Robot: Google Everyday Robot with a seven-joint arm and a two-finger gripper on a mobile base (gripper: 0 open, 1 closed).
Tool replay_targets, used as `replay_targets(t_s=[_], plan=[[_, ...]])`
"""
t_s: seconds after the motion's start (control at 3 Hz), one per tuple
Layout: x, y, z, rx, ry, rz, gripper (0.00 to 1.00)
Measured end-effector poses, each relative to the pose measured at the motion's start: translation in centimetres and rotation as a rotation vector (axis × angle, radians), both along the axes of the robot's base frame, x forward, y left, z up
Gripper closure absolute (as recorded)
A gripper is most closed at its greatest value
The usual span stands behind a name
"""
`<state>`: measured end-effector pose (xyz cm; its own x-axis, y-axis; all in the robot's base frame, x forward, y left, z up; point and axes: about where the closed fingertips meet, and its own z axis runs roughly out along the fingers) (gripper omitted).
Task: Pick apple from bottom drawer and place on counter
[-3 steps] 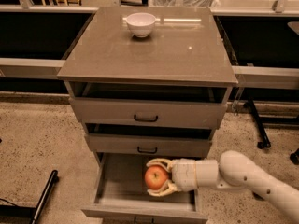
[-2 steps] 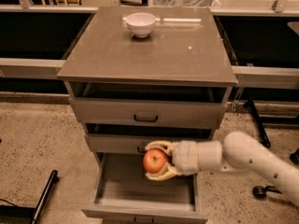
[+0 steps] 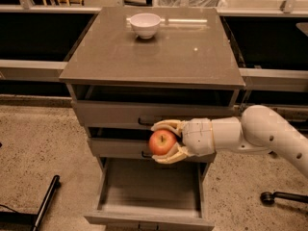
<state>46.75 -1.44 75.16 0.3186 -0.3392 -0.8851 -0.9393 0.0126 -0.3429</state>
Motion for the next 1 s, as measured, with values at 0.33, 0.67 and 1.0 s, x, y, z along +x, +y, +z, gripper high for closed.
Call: replay_targets(t_s=[0.33,0.67,1.0], plan=[[0.5,0.2,0.8,0.019,0.002,0.005,1.0],[3.5,0.7,4.0,0.16,0.097,0.013,1.0],[8.7,-0.2,9.7,0.239,0.131,-0.024,1.0]])
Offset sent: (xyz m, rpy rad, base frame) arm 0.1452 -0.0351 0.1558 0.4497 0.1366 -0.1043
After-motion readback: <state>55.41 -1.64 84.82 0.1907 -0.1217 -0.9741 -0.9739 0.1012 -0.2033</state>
